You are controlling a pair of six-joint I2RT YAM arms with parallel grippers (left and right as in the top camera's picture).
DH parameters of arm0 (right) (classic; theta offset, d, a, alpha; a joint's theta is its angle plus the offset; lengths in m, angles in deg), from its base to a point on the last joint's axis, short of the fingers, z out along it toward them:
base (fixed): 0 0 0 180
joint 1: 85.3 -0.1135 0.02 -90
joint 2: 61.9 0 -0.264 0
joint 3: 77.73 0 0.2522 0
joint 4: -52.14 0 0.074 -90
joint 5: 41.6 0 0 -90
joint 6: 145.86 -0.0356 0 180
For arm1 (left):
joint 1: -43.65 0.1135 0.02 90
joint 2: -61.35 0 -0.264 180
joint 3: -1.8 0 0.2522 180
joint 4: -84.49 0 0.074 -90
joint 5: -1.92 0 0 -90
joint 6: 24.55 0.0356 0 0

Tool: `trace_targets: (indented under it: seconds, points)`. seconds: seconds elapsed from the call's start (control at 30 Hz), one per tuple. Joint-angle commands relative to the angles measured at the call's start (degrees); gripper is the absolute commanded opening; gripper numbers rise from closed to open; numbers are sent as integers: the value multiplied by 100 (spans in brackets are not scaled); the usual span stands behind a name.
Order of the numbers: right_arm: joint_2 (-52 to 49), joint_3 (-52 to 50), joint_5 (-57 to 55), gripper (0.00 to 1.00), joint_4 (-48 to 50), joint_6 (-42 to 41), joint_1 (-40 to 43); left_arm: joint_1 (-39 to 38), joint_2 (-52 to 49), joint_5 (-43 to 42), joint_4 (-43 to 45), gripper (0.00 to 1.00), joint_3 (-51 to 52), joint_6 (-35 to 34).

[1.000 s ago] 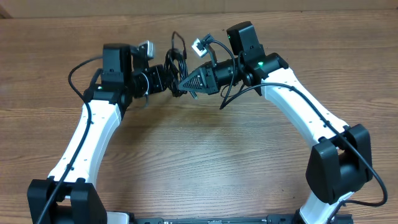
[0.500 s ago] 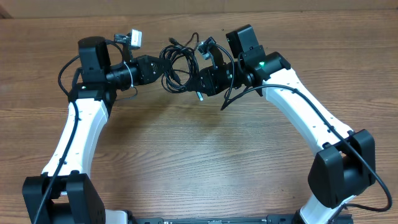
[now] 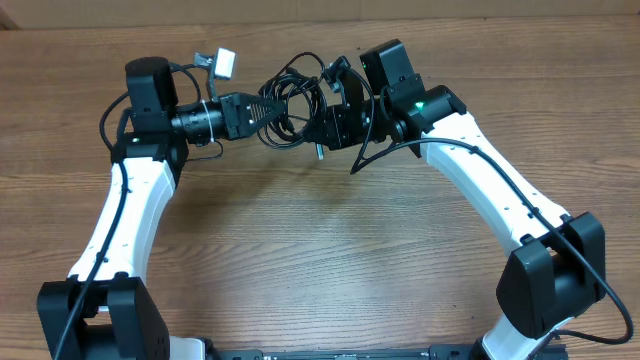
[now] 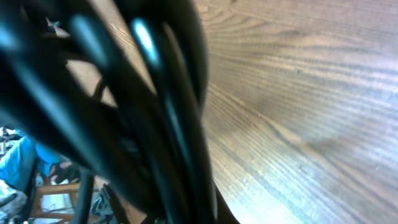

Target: Untangle cables

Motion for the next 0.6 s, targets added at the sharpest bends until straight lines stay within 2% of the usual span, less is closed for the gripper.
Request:
trace_targets:
  seconds: [0.0,0.2,0.3,0.43,0.57]
  points:
    - [-44,15,264,4,-11,-42,-365,-302,116,675,160,4,-59,-671]
    - [-44,15,271,4,15,-199,-669,-610,116,2006,356,4,-59,-1060]
    - [-44,15,219,4,24,-197,-750,-835,116,2511,452,4,-59,-1659]
    - [-44,15,-367,4,13,-404,-758,-1012,116,2247,1051,4,-59,-2295]
    - [-44,15,-1073,4,15,-671,-680,-914,116,1355,1438,4,-59,-2483]
